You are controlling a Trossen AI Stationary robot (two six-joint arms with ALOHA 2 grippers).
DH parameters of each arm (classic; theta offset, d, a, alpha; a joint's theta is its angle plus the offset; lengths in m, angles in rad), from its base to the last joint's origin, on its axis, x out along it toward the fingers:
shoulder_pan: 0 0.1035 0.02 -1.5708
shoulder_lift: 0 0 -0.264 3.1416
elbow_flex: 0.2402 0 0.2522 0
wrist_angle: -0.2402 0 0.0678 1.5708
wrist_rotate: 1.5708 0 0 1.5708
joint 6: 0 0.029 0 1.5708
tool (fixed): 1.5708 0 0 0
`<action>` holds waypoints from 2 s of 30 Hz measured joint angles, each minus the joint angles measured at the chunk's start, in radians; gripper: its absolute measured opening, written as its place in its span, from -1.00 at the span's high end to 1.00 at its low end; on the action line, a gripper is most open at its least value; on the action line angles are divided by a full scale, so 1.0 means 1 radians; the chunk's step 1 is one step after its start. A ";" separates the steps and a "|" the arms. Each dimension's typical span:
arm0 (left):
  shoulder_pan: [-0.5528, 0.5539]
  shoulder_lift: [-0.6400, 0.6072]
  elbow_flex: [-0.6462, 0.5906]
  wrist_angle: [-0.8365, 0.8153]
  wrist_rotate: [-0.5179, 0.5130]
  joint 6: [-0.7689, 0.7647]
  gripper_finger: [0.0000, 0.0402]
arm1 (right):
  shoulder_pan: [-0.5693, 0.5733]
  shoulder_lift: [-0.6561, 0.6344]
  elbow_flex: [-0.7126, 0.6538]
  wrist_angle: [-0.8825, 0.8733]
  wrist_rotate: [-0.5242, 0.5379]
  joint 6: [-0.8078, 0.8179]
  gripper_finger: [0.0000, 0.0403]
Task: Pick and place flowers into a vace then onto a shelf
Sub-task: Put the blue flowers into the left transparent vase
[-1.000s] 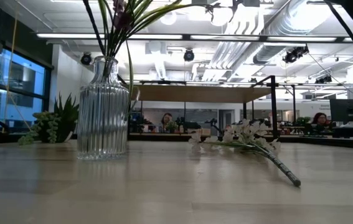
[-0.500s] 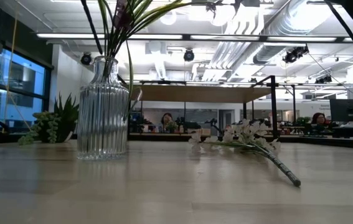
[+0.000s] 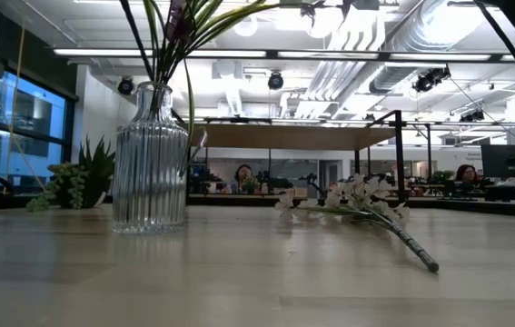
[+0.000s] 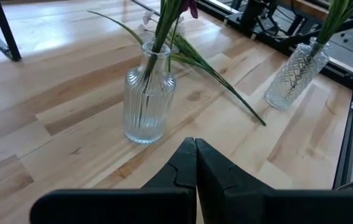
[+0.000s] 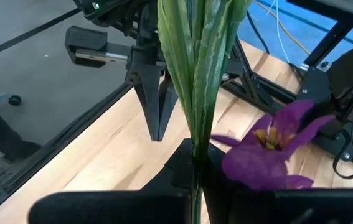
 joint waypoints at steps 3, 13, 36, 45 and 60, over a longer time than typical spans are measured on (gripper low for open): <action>0.000 0.000 0.000 0.003 0.000 0.000 0.81 | 0.000 0.000 0.000 -0.008 0.002 0.002 0.95; -0.001 0.000 0.000 0.009 0.068 -0.001 0.81 | 0.000 0.000 0.000 -0.006 0.009 0.003 0.96; 0.054 -0.004 0.000 -0.065 -0.104 0.032 0.81 | 0.003 0.001 0.000 0.008 0.011 0.003 0.95; 0.108 -0.010 0.001 -0.031 -0.206 0.048 0.81 | 0.007 0.001 0.000 0.008 0.003 0.004 0.95; 0.157 -0.012 0.001 0.024 -0.210 0.075 0.65 | 0.009 0.001 0.000 0.008 -0.010 0.003 0.93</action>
